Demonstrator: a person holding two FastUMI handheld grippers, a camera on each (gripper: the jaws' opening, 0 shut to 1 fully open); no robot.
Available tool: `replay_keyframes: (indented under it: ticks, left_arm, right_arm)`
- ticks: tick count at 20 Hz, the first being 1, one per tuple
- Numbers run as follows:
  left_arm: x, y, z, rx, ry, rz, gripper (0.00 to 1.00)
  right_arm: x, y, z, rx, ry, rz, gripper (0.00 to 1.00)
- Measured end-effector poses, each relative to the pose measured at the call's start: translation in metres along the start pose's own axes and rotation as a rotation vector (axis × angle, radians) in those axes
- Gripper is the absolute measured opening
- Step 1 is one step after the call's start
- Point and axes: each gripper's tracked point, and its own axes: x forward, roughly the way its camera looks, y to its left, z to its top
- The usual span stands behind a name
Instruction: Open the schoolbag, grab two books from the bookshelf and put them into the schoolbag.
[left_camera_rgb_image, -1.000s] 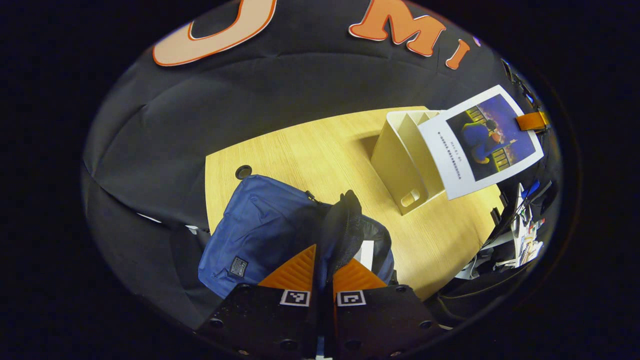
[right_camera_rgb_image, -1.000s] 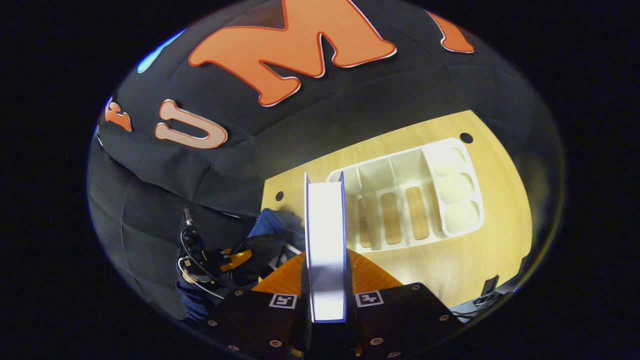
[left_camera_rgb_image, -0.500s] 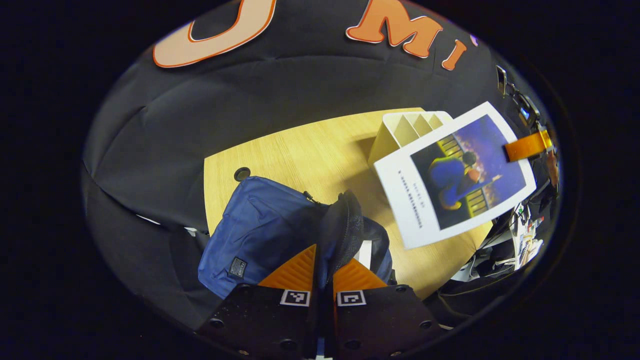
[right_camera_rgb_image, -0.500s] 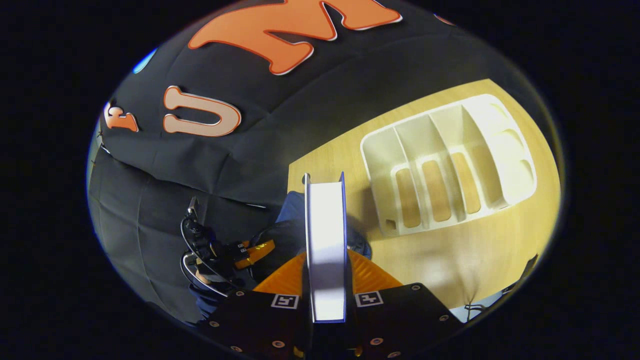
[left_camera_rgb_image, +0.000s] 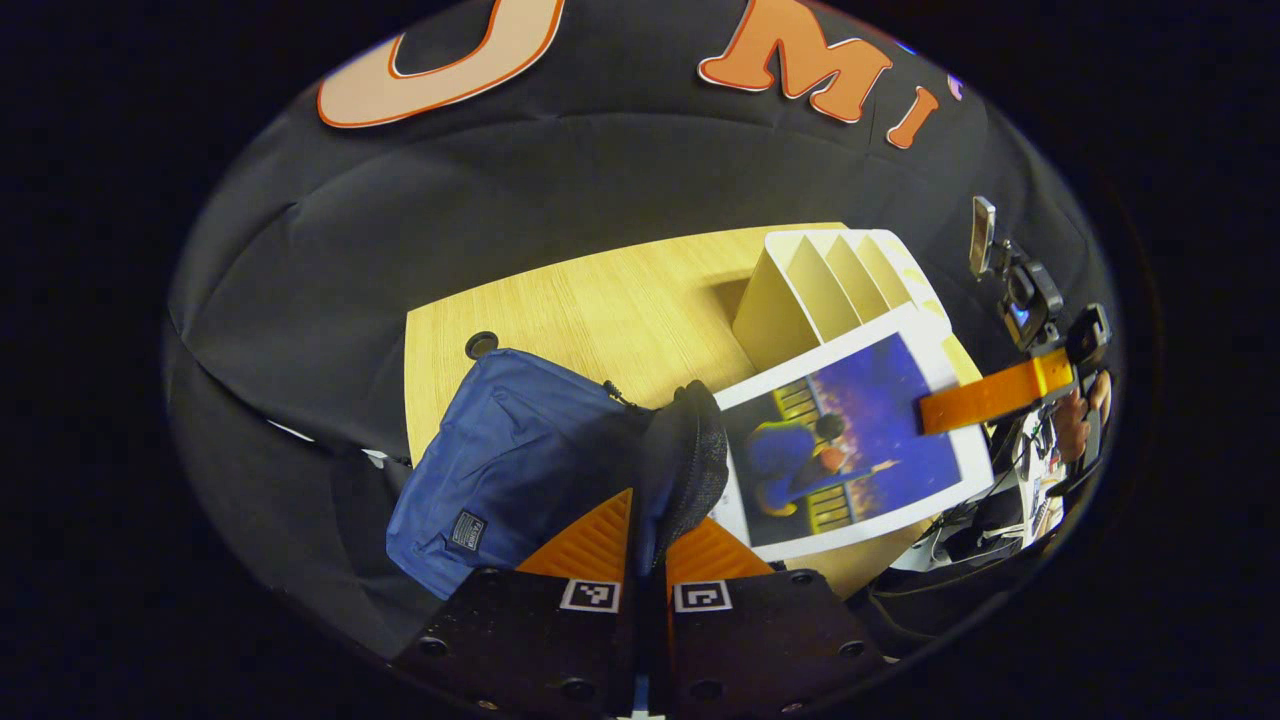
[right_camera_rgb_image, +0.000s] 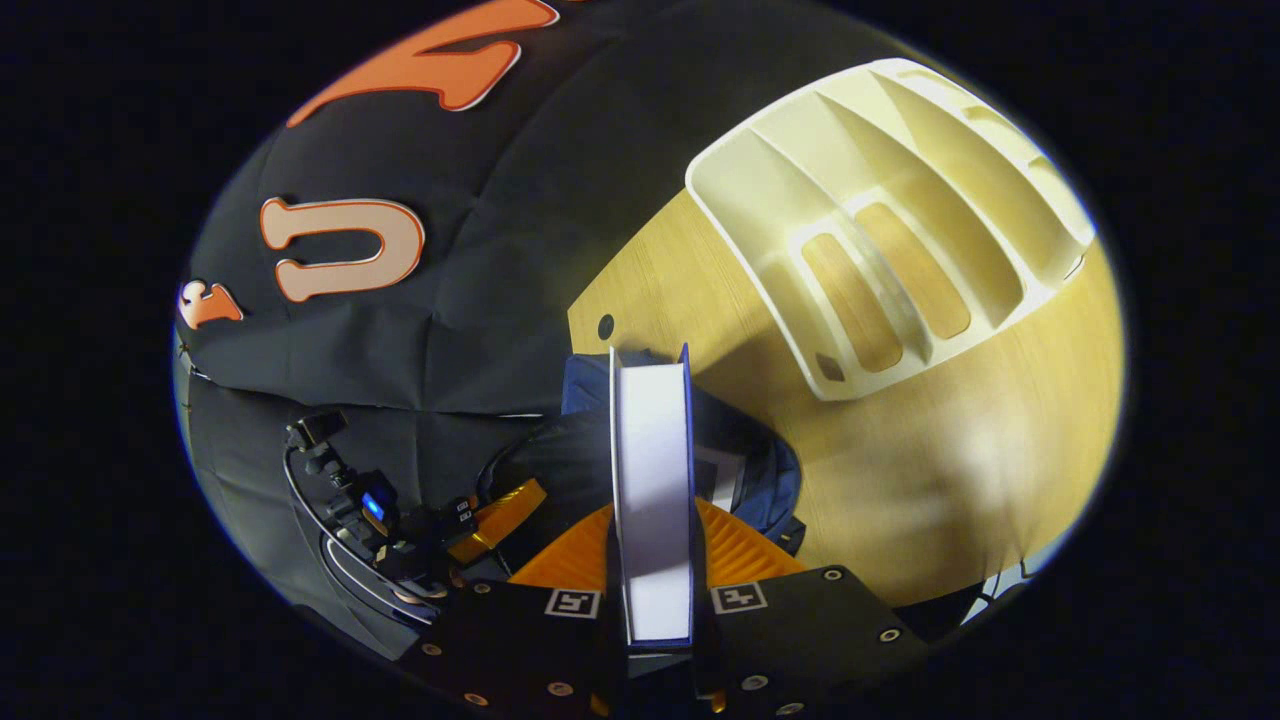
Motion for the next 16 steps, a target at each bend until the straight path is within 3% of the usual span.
replay_keyframes:
  ticks: [9, 16]
  left_arm:
    - [-0.007, -0.013, 0.0, 0.026, -0.027, -0.018, 0.06]
    - [-0.009, -0.019, -0.002, 0.087, -0.024, -0.014, 0.06]
  right_arm:
    - [0.088, 0.015, -0.029, 0.07, -0.041, 0.068, 0.25]
    - [0.126, 0.023, -0.054, 0.047, -0.027, 0.105, 0.26]
